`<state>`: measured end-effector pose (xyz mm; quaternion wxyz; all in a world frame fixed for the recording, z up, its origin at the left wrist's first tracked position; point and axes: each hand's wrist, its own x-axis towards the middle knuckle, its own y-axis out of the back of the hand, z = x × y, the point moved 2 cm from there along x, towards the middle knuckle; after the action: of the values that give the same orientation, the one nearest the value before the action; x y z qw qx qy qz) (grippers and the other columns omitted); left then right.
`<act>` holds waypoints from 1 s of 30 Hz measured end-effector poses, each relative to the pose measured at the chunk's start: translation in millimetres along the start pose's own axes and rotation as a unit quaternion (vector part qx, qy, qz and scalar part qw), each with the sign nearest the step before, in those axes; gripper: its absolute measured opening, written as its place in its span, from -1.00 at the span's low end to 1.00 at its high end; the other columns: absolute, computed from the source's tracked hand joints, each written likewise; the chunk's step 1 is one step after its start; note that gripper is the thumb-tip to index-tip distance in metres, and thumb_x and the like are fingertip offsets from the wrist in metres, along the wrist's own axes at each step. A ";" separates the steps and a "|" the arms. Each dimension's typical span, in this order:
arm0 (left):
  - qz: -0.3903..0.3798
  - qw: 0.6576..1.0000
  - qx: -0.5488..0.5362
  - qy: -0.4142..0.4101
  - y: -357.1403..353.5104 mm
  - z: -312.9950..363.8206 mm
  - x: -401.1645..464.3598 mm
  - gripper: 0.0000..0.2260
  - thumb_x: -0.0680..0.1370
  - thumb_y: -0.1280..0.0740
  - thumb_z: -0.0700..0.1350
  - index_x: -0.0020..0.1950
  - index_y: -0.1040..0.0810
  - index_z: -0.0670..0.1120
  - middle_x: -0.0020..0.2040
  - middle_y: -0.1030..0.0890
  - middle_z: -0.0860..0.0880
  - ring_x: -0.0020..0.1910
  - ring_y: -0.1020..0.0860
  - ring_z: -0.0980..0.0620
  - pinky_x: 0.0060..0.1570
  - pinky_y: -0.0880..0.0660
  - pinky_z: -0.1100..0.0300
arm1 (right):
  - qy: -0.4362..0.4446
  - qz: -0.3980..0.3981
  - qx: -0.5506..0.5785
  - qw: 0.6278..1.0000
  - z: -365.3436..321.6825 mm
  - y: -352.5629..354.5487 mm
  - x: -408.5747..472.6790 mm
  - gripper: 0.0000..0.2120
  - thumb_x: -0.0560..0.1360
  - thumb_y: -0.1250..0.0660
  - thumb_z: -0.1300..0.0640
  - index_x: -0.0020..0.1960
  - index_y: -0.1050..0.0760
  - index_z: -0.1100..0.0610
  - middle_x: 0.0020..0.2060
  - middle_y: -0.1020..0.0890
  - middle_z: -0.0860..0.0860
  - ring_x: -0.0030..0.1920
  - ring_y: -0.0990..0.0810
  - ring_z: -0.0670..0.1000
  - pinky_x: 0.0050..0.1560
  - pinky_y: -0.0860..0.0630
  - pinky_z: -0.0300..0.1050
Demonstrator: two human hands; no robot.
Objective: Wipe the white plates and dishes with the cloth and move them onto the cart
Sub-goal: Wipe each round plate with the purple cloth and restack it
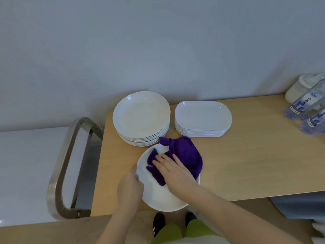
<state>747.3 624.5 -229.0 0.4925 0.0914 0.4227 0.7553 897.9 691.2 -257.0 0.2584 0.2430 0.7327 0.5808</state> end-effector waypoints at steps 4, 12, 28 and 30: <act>0.004 1.000 0.017 0.001 0.6 2.6 -1.5 -0.61 0.58 -0.17 -0.29 0.39 -0.41 -0.01 -0.11 -0.56 0.03 -0.24 -0.47 0.09 -0.26 -0.44 0.25 | 0.071 -0.001 -0.024 0.997 -11.0 -1.2 13.3 -0.40 0.53 -0.15 0.19 0.53 -0.07 0.03 0.52 -0.15 0.04 0.53 -0.02 0.05 0.44 0.27 0.04; -0.005 1.000 0.022 0.015 0.6 5.7 -2.4 -0.74 0.58 -0.16 -0.24 0.23 -0.48 -0.07 -0.25 -0.50 0.09 -0.28 -0.51 0.06 -0.41 -0.40 0.21 | -0.051 0.008 -0.095 0.994 23.6 15.4 5.9 -0.45 0.58 -0.10 0.08 0.54 -0.05 0.03 0.52 -0.17 0.02 0.50 -0.14 0.08 0.48 0.13 0.10; -0.016 0.999 -0.030 0.009 -0.4 -2.1 4.1 -0.76 0.56 -0.22 -0.22 0.18 -0.53 -0.01 -0.23 -0.55 0.11 -0.27 -0.53 0.09 -0.38 -0.45 0.24 | -0.239 -0.007 -0.059 0.969 -4.8 6.9 -10.9 -0.38 0.61 -0.02 0.18 0.53 0.25 0.21 0.54 0.14 0.14 0.53 0.17 0.13 0.44 0.25 0.23; -0.025 0.999 -0.031 0.009 0.4 -3.2 5.6 -0.74 0.56 -0.21 -0.23 0.19 -0.52 0.00 -0.22 -0.55 0.13 -0.24 -0.53 0.09 -0.35 -0.49 0.22 | -0.194 -0.005 -0.043 0.980 -8.4 6.5 2.1 -0.35 0.60 -0.04 0.18 0.53 0.29 0.17 0.54 0.17 0.10 0.53 0.18 0.09 0.44 0.26 0.23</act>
<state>742.4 627.2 -232.3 0.5099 0.0587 0.4055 0.7564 891.2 687.8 -249.3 0.4086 0.3357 0.6441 0.5526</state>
